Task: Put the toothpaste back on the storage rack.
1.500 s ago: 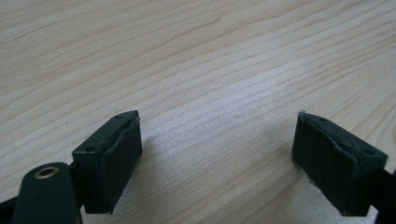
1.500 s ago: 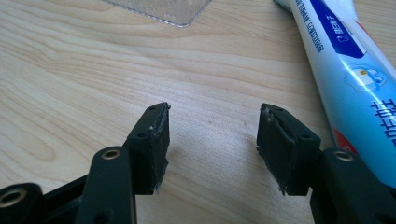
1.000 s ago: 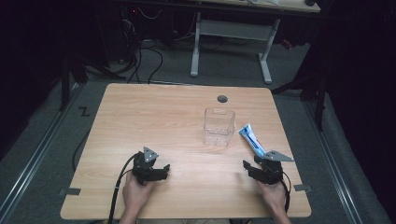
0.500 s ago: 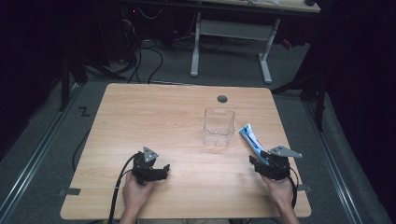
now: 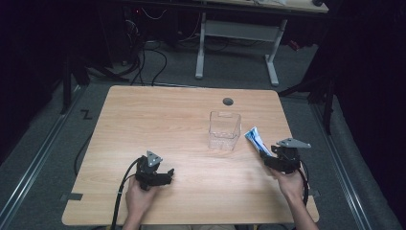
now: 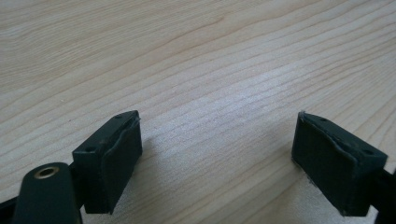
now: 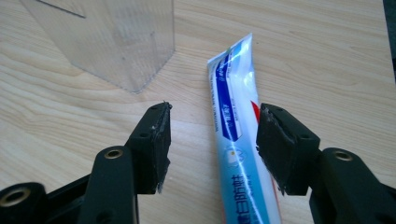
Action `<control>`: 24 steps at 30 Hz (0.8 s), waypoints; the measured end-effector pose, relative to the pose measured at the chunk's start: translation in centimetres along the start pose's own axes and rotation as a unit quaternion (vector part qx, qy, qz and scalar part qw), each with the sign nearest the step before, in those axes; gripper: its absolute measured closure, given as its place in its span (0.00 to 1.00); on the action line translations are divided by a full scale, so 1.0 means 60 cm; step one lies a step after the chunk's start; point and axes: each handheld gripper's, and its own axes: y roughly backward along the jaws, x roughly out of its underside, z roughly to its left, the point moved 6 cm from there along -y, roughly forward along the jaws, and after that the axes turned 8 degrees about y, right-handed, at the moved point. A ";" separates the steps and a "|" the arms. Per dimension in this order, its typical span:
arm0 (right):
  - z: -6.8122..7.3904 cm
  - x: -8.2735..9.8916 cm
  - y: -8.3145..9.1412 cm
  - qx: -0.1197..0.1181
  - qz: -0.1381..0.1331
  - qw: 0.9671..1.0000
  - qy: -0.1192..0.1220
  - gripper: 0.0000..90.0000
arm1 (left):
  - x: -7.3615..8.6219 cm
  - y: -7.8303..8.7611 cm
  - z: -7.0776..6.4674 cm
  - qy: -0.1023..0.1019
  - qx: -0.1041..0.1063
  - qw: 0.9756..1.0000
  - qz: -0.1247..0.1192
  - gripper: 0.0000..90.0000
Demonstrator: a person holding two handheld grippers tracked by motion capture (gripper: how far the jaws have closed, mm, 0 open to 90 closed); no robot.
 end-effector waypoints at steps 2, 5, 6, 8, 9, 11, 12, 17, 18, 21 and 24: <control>-0.002 -0.002 -0.002 0.000 0.002 1.000 0.000 0.50 | 0.000 0.000 0.000 0.000 0.000 1.000 0.000 0.18; -0.010 -0.011 -0.011 0.008 0.016 1.000 0.007 0.51 | 0.000 0.000 0.000 0.000 0.000 1.000 0.000 0.18; -0.010 -0.011 -0.011 0.008 0.016 1.000 0.007 0.51 | 0.000 0.000 0.000 0.000 0.000 1.000 0.000 0.18; -0.011 -0.016 -0.018 0.007 0.029 0.999 0.016 0.51 | 0.000 0.000 0.000 0.000 0.000 1.000 0.000 0.18; -0.011 -0.016 -0.018 0.007 0.029 0.999 0.016 0.51 | 0.000 0.000 0.000 0.000 0.000 1.000 0.000 0.18; -0.011 -0.020 -0.024 0.010 0.037 0.999 0.023 0.52 | 0.000 0.000 0.000 0.000 0.000 1.000 0.000 0.18; -0.013 -0.022 -0.032 0.010 0.042 0.999 0.025 0.52 | 0.000 0.000 0.000 0.000 0.000 1.000 0.000 0.18; -0.012 -0.026 -0.051 0.005 0.063 0.998 0.027 0.50 | 0.000 0.000 0.000 0.000 0.000 1.000 0.000 0.18; -0.012 -0.026 -0.051 0.005 0.063 0.998 0.027 0.50 | 0.000 0.000 0.000 0.000 0.000 1.000 0.000 0.18; -0.012 -0.030 -0.058 0.007 0.069 0.997 0.032 0.50 | 0.000 0.000 0.000 0.000 0.000 1.000 0.000 0.18; -0.013 -0.033 -0.067 0.009 0.074 0.997 0.036 0.50 | 0.000 0.000 0.000 0.000 0.000 1.000 0.000 0.18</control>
